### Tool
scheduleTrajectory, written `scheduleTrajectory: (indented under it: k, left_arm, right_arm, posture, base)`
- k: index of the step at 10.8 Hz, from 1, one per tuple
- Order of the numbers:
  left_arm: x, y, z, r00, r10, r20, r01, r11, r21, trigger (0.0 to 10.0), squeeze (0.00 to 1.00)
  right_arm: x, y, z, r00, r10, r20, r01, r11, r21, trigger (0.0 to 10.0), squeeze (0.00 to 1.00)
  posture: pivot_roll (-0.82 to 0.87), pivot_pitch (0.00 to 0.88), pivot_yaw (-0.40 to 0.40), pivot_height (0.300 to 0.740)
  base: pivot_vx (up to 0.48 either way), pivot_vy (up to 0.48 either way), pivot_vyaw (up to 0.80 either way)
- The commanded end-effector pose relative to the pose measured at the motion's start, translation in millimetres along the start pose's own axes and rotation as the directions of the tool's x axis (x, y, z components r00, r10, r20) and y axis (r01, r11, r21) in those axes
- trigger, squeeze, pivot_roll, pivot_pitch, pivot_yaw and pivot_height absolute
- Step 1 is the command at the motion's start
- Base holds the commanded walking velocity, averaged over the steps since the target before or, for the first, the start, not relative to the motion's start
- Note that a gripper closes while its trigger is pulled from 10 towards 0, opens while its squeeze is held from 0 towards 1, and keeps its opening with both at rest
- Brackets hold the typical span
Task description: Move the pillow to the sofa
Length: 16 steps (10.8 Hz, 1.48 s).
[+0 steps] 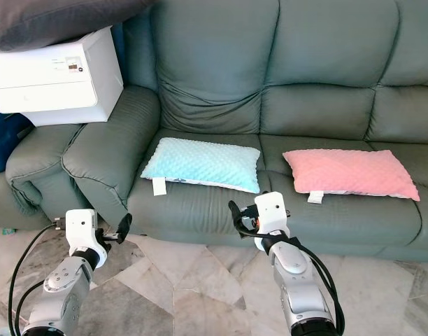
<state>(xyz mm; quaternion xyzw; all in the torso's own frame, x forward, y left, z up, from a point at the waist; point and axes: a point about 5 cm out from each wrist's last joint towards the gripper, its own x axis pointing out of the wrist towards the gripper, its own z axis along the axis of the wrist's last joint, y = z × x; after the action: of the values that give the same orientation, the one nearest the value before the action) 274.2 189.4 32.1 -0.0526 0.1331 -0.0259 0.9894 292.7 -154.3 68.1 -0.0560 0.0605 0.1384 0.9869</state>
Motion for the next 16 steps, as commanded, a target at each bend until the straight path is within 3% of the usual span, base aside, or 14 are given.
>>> scheduleTrajectory:
  k: [1,5,16]
  left_arm:
    - [0.0,0.4,-0.9,1.0,-0.002,-0.006,0.002,1.0,-0.002,10.0,0.0]
    - [0.9,0.5,-0.3,1.0,-0.006,-0.003,0.006,1.0,-0.002,10.0,0.0]
    - [1.1,0.5,-1.1,1.0,-0.006,-0.008,0.006,1.0,-0.009,10.0,0.0]
  right_arm:
    - [0.6,1.0,1.6,1.0,0.004,0.004,-0.004,1.0,-0.003,10.0,0.0]
    - [1.8,1.8,1.0,1.0,0.008,-0.001,-0.008,1.0,-0.006,10.0,0.0]
    - [1.9,3.1,-2.9,1.0,0.011,-0.012,-0.012,1.0,-0.008,10.0,0.0]
  posture:
    - [-0.16,0.026,-0.003,0.74]
    - [-0.16,0.025,-0.003,0.74]
    - [-0.16,0.029,0.0,0.74]
  base:
    - [0.0,0.0,0.0]
    - [0.0,-0.065,0.0]
    - [0.0,-0.396,0.0]
